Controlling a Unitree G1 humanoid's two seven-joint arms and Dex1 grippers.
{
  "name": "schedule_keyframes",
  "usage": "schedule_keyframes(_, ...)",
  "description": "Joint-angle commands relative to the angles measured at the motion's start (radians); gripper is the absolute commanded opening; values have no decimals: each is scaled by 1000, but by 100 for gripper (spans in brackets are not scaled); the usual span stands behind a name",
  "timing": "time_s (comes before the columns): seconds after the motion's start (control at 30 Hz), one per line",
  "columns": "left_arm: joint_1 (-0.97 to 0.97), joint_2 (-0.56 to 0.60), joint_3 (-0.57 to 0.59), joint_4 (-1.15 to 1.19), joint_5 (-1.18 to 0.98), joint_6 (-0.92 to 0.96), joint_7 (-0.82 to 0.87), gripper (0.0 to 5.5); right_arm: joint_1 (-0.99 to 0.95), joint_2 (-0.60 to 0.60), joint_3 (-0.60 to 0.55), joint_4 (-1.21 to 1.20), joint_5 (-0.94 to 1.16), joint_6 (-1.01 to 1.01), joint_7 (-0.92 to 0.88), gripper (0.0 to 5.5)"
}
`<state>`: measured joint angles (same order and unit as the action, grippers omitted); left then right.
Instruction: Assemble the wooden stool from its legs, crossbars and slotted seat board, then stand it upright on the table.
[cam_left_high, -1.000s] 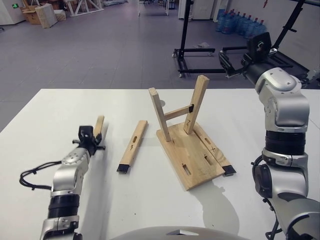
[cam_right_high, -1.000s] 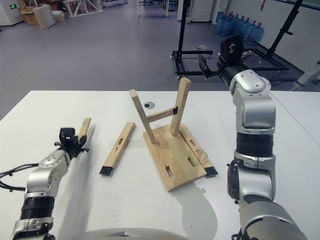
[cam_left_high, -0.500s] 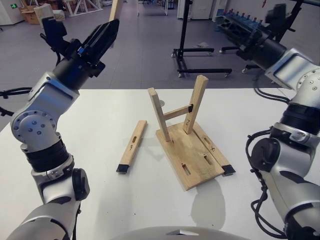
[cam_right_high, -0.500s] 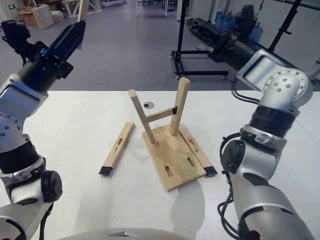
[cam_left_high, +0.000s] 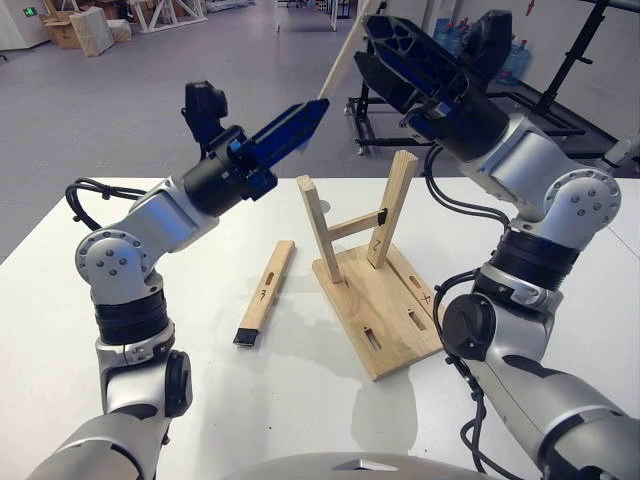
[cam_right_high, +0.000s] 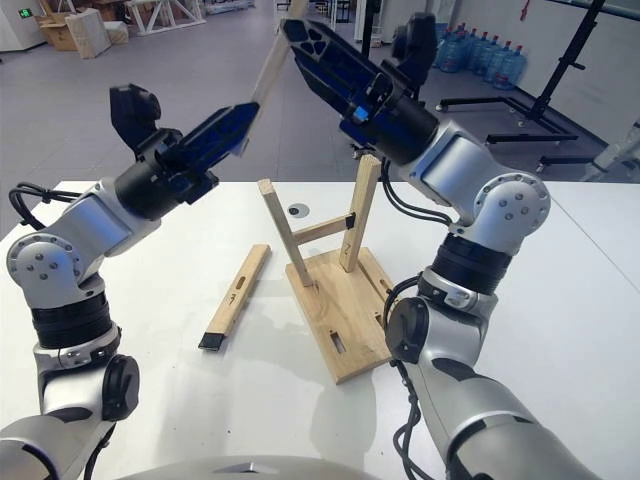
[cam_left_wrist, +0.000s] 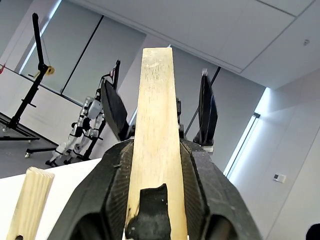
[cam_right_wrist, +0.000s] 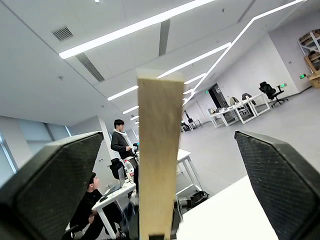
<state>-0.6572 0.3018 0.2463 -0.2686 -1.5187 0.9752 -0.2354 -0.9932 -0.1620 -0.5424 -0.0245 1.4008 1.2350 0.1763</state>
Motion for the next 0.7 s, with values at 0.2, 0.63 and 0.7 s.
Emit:
schedule_keyframes(0.2,-2,42,-56,-26,94,-33,-9,127,55,-26,116,-60,92,-78,-123,485)
schedule_keyframes(0.63,-20,161,-302,-157,798,-334,-128,127,81,-9,226,-99,273,-279,-505,485)
schedule_keyframes(0.7,-6,155,-318,-155,852,-362,-138,127,90,10,250,-109,291,-312,-545,485)
